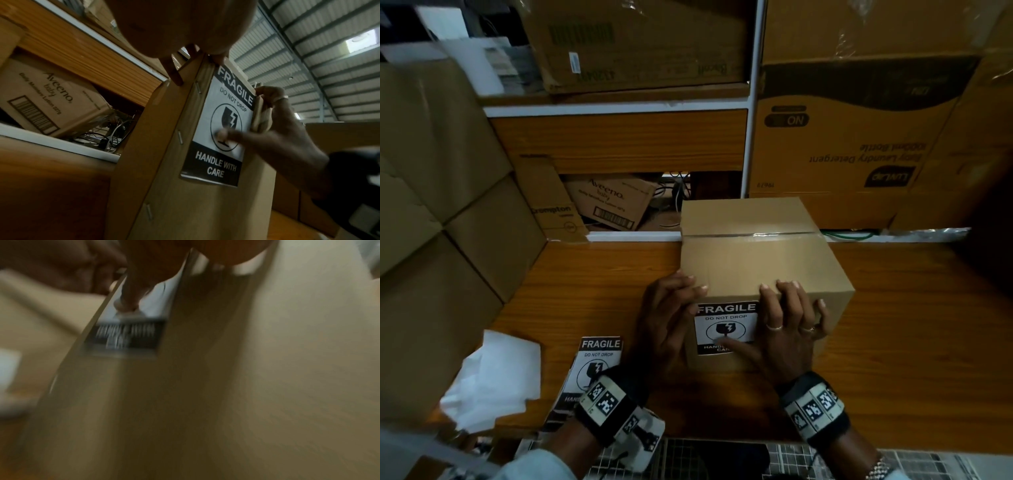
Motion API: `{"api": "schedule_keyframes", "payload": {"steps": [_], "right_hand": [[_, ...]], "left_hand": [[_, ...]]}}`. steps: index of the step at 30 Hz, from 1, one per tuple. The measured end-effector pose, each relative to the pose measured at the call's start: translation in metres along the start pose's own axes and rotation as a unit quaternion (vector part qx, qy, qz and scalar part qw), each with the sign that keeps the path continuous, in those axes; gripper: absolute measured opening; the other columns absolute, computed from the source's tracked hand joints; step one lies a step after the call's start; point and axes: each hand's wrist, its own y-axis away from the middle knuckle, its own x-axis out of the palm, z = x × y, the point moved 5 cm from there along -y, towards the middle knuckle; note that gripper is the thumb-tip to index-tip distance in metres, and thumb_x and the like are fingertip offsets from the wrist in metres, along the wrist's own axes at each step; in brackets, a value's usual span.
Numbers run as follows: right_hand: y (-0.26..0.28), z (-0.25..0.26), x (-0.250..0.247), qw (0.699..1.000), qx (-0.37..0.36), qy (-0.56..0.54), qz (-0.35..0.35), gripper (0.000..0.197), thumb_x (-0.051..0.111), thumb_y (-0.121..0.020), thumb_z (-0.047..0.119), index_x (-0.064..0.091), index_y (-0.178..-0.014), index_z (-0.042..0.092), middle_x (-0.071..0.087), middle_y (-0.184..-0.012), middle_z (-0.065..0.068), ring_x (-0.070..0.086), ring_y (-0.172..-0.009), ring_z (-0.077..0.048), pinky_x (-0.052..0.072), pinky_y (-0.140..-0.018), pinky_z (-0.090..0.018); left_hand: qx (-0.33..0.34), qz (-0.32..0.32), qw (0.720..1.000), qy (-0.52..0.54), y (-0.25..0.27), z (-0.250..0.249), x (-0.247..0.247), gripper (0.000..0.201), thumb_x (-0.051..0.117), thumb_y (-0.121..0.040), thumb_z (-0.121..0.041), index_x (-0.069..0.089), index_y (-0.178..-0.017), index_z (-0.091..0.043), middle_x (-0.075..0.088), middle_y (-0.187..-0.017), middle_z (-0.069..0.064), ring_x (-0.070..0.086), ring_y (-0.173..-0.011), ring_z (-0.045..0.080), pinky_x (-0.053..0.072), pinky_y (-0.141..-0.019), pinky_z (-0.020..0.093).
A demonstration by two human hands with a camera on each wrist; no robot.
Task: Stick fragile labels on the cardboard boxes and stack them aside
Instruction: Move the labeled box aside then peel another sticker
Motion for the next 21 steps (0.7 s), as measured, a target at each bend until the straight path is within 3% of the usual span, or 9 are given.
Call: {"api": "schedule_keyframes", "payload": {"steps": [2, 4, 8, 12, 15, 17, 19, 21], "right_hand": [[-0.012, 0.005, -0.002, 0.996, 0.07, -0.047, -0.016, 0.094, 0.069, -0.062, 0.089, 0.051, -0.124, 0.02, 0.049, -0.13, -0.013, 0.044, -0.126, -0.032, 0.029, -0.108, -0.059], [-0.018, 0.006, -0.005, 0.991, 0.105, -0.079, -0.034, 0.078, 0.066, -0.071, 0.085, 0.056, -0.116, 0.023, 0.056, -0.123, -0.013, 0.05, -0.119, -0.034, 0.039, -0.097, -0.066], [-0.018, 0.001, -0.013, 0.985, 0.099, -0.134, -0.042, 0.052, 0.058, -0.09, 0.07, 0.06, -0.115, 0.025, 0.056, -0.121, -0.009, 0.052, -0.115, -0.032, 0.045, -0.09, -0.063], [-0.02, -0.014, -0.018, 0.986, 0.046, -0.153, -0.038, 0.034, 0.062, -0.096, 0.049, 0.065, -0.118, 0.024, 0.06, -0.117, -0.008, 0.053, -0.112, -0.03, 0.044, -0.089, -0.059], [-0.025, -0.022, -0.022, 0.985, 0.025, -0.168, -0.028, 0.03, 0.055, -0.102, 0.048, 0.062, -0.124, 0.029, 0.054, -0.122, 0.001, 0.054, -0.113, -0.027, 0.044, -0.083, -0.067], [-0.024, -0.021, -0.024, 0.984, 0.022, -0.172, -0.042, 0.031, 0.055, -0.102, 0.048, 0.062, -0.125, 0.028, 0.054, -0.123, 0.002, 0.054, -0.114, -0.026, 0.043, -0.083, -0.067], [-0.02, -0.018, -0.022, 0.985, 0.025, -0.166, -0.038, 0.036, 0.059, -0.099, 0.05, 0.061, -0.127, 0.028, 0.053, -0.127, -0.001, 0.052, -0.119, -0.027, 0.042, -0.086, -0.067], [-0.01, -0.016, -0.014, 0.991, 0.022, -0.13, -0.007, 0.054, 0.064, -0.091, 0.058, 0.055, -0.134, 0.027, 0.049, -0.135, -0.005, 0.048, -0.127, -0.031, 0.037, -0.099, -0.063]], "left_hand": [[-0.008, -0.016, 1.0, 0.006, -0.001, -0.001, 0.001, 0.03, 0.052, -0.099, -0.018, 0.066, -0.125, -0.016, 0.053, -0.134, -0.005, 0.044, -0.138, 0.015, 0.034, -0.115, 0.025], [-0.014, -0.023, 1.0, 0.003, 0.0, -0.001, 0.002, 0.029, 0.053, -0.098, -0.019, 0.067, -0.123, -0.013, 0.055, -0.132, 0.0, 0.044, -0.138, 0.015, 0.035, -0.115, 0.027], [0.014, -0.041, 0.998, -0.044, 0.0, 0.0, 0.007, 0.034, 0.068, -0.089, -0.034, 0.063, -0.119, -0.018, 0.054, -0.126, 0.004, 0.048, -0.129, 0.019, 0.039, -0.111, 0.029], [0.002, -0.085, 0.993, -0.086, -0.01, -0.004, 0.015, 0.042, 0.071, -0.084, -0.05, 0.064, -0.106, -0.015, 0.058, -0.113, 0.012, 0.05, -0.116, 0.021, 0.044, -0.098, 0.027], [-0.008, -0.105, 0.989, -0.107, -0.013, -0.008, 0.016, 0.046, 0.072, -0.083, -0.051, 0.071, -0.094, -0.006, 0.059, -0.108, 0.011, 0.046, -0.114, 0.015, 0.045, -0.094, 0.023], [-0.004, -0.107, 0.989, -0.105, -0.013, -0.009, 0.015, 0.04, 0.072, -0.085, -0.044, 0.072, -0.095, -0.005, 0.059, -0.109, 0.011, 0.05, -0.115, 0.02, 0.047, -0.096, 0.028], [0.007, -0.097, 0.991, -0.096, -0.01, -0.005, 0.013, 0.031, 0.07, -0.089, -0.034, 0.071, -0.103, -0.007, 0.061, -0.113, 0.012, 0.054, -0.118, 0.027, 0.05, -0.099, 0.039], [0.028, -0.07, 0.993, -0.088, -0.002, 0.0, 0.014, 0.036, 0.068, -0.09, -0.031, 0.063, -0.12, -0.012, 0.059, -0.125, 0.015, 0.051, -0.128, 0.029, 0.046, -0.107, 0.042]]}}
